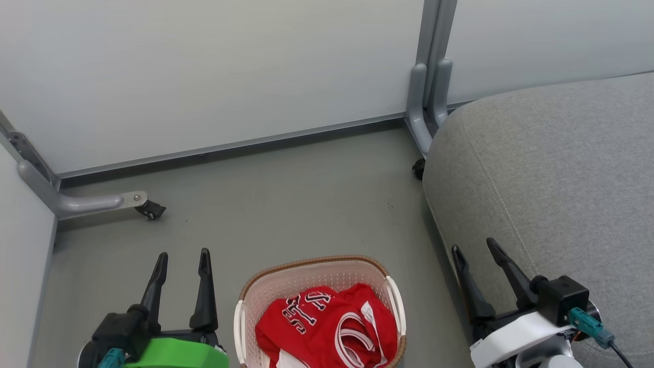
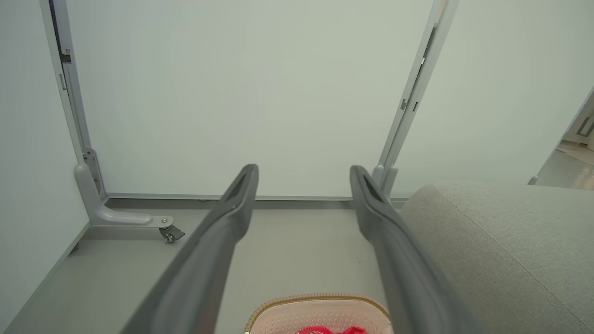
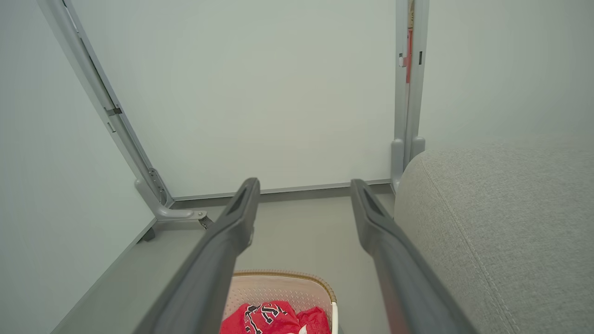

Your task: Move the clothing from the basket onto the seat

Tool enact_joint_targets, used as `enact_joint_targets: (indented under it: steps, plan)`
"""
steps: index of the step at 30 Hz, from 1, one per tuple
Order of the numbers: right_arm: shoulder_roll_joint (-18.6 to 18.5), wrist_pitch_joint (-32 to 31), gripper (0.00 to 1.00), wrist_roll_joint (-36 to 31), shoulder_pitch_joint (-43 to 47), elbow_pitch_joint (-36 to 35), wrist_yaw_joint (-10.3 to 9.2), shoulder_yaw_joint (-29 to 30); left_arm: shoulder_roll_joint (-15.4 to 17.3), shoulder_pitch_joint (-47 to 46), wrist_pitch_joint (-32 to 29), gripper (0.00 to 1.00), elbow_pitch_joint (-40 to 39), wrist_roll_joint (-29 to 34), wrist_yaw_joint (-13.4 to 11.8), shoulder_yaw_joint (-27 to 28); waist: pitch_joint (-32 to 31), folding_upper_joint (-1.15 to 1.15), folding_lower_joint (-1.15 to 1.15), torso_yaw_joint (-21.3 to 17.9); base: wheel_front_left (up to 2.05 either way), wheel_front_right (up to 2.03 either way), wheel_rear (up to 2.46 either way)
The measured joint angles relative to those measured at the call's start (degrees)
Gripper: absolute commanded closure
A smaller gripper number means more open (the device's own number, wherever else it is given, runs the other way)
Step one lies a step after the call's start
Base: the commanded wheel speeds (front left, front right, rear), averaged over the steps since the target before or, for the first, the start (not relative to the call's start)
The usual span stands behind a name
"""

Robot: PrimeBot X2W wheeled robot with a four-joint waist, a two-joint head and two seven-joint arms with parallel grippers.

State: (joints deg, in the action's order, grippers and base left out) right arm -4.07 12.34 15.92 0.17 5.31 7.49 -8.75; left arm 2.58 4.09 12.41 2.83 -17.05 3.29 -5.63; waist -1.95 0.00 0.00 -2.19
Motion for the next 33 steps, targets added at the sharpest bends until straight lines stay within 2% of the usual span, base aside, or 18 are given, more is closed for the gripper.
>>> enact_joint_targets:
  steps: [25, 33]
  plan:
    - [0.0, 2.6, 0.00, -10.0, 1.0, -0.7, 0.00, -1.7, 0.1, 1.6, 2.6, 0.00, -0.9, 9.3, 0.0, -1.2, -1.5, 0.00, 0.00, -0.5, 0.00, 0.00, 0.00]
    - [0.0, 2.6, 0.00, -10.0, 1.0, -0.9, 0.00, -1.6, 0.1, 1.6, 2.6, 0.00, -0.9, 9.3, 0.0, -1.4, -1.2, 0.00, 0.00, -0.5, 0.00, 0.00, 0.00]
